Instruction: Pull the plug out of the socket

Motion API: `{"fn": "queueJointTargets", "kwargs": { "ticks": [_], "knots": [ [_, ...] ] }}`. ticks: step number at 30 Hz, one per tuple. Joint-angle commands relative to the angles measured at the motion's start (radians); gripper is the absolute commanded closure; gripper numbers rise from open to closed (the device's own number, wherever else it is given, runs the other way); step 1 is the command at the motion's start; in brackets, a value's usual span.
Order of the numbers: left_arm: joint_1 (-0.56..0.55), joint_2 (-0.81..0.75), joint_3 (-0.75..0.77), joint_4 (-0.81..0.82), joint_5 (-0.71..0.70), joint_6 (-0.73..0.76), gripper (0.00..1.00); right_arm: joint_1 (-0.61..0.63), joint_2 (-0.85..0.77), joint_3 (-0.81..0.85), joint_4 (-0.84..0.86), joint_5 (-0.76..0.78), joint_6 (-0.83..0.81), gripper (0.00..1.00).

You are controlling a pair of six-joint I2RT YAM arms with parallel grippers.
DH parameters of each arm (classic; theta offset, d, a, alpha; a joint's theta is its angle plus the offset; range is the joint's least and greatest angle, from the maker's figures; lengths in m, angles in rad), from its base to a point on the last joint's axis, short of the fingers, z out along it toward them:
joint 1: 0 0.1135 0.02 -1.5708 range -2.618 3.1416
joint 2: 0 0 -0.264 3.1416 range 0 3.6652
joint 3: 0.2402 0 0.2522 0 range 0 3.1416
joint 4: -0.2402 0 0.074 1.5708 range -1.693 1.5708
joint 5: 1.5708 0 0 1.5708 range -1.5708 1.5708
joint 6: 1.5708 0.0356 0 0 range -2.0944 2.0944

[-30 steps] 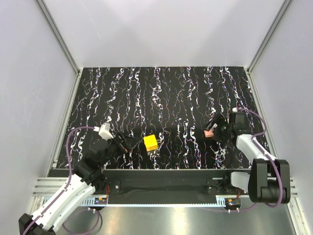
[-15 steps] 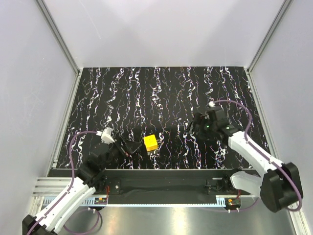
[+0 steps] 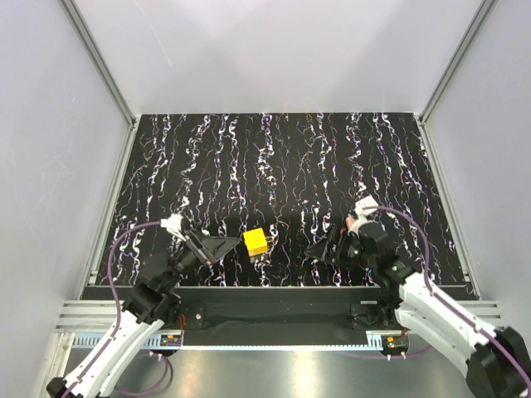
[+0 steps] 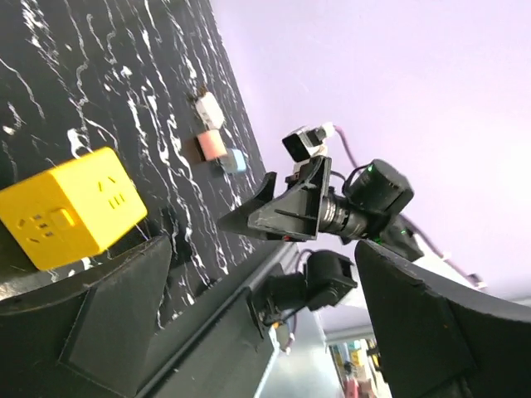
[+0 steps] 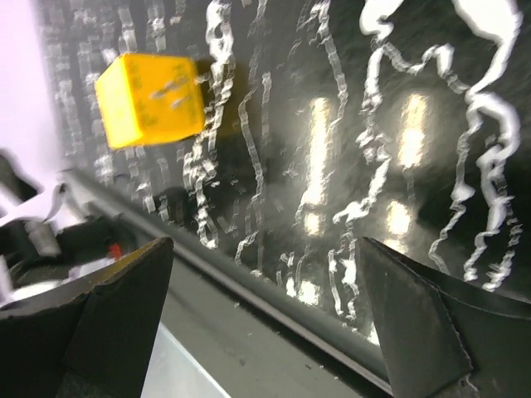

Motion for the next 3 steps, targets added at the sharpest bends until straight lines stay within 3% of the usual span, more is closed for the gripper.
{"fn": "queueJointTargets", "kwargs": {
  "ticks": [1,3],
  "knots": [
    [0.0,-0.135,-0.192,0.088,0.091,-0.029,0.01,0.01,-0.113,-0.093,0.141,-0.109,0.08,0.0],
    [0.0,-0.135,-0.199,0.204,0.151,-0.032,0.01,0.008,-0.195,-0.136,0.243,-0.173,0.124,0.0]
  ]
}}
